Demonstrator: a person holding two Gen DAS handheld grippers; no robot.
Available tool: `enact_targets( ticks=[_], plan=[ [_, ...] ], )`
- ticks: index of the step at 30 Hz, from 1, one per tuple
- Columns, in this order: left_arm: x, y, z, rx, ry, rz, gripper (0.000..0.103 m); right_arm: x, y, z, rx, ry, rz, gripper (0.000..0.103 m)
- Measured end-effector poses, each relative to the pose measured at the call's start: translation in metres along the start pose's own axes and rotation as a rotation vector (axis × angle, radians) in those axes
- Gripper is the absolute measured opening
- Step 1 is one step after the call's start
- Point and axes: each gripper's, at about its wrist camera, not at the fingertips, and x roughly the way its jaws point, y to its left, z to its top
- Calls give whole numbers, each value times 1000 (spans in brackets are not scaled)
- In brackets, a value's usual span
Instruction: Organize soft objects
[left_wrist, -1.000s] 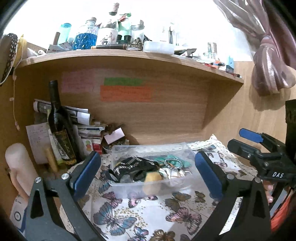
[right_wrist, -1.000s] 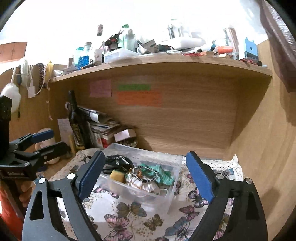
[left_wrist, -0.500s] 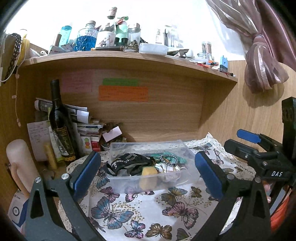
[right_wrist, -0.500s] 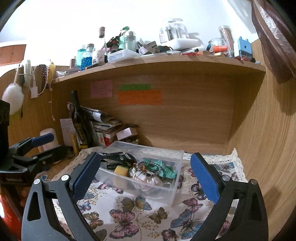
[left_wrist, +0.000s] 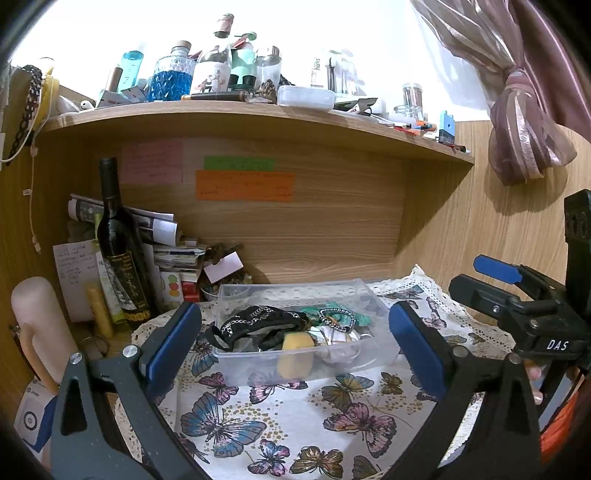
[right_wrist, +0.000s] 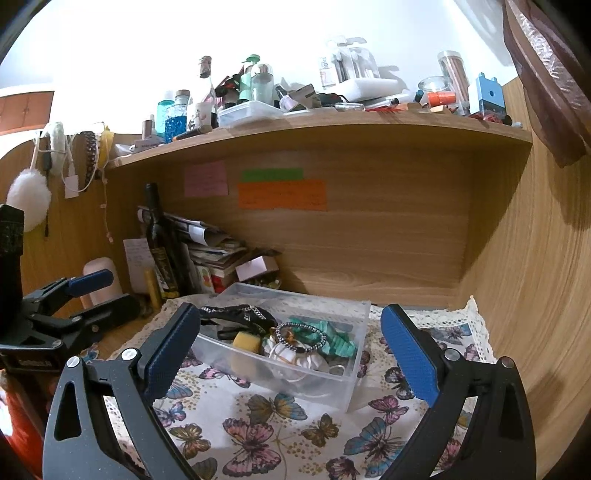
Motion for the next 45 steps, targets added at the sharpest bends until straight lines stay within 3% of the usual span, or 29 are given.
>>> enact_targets(
  ticks=[45],
  plan=[
    [0, 4, -1, 11, 7, 6, 103, -3, 2, -2, 18, -12, 25, 99]
  ],
)
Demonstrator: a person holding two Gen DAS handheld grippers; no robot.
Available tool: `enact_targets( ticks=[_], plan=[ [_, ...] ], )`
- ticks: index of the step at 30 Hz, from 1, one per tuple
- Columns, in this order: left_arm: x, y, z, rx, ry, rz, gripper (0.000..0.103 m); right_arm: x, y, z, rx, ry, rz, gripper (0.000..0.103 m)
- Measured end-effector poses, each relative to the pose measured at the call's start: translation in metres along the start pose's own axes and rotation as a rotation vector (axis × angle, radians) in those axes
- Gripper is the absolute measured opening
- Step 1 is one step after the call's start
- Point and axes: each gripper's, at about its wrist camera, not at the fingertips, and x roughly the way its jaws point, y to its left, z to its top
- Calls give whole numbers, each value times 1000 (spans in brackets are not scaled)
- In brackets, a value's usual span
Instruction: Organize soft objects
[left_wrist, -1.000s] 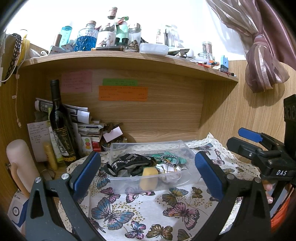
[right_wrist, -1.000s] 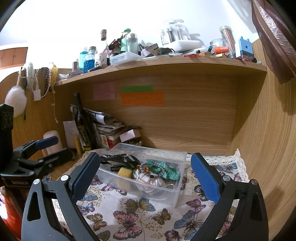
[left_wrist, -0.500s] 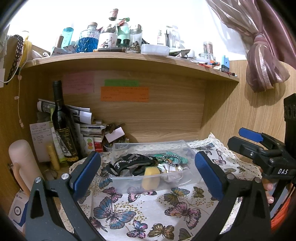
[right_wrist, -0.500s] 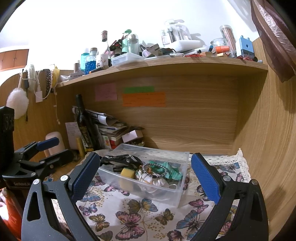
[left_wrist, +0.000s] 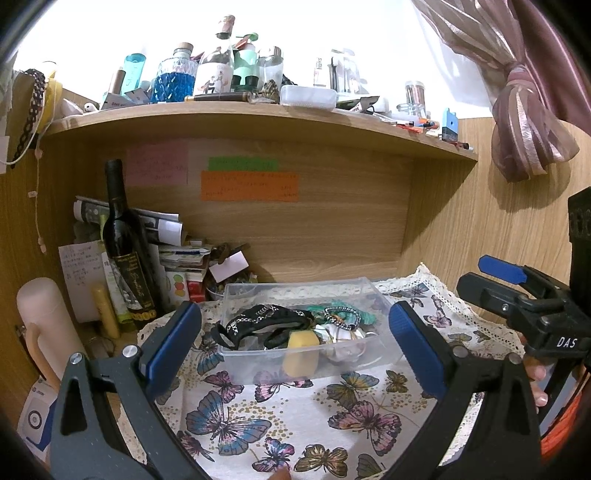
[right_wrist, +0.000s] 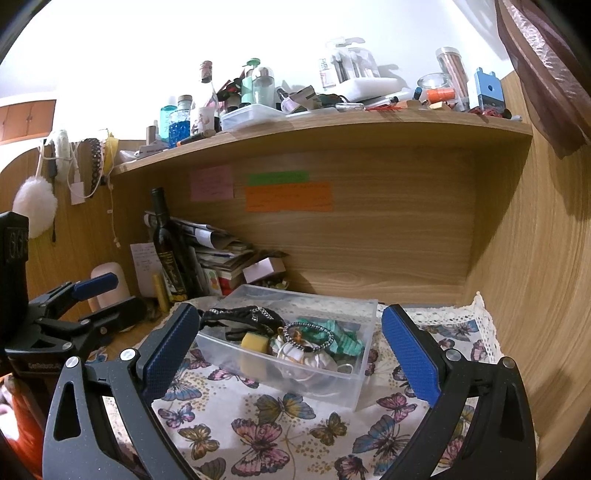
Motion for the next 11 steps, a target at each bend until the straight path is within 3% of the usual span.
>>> enact_targets(
  ticks=[11],
  plan=[
    [6, 2, -2, -12, 18, -5, 103, 3, 0, -3, 9, 13, -7, 100]
  ],
)
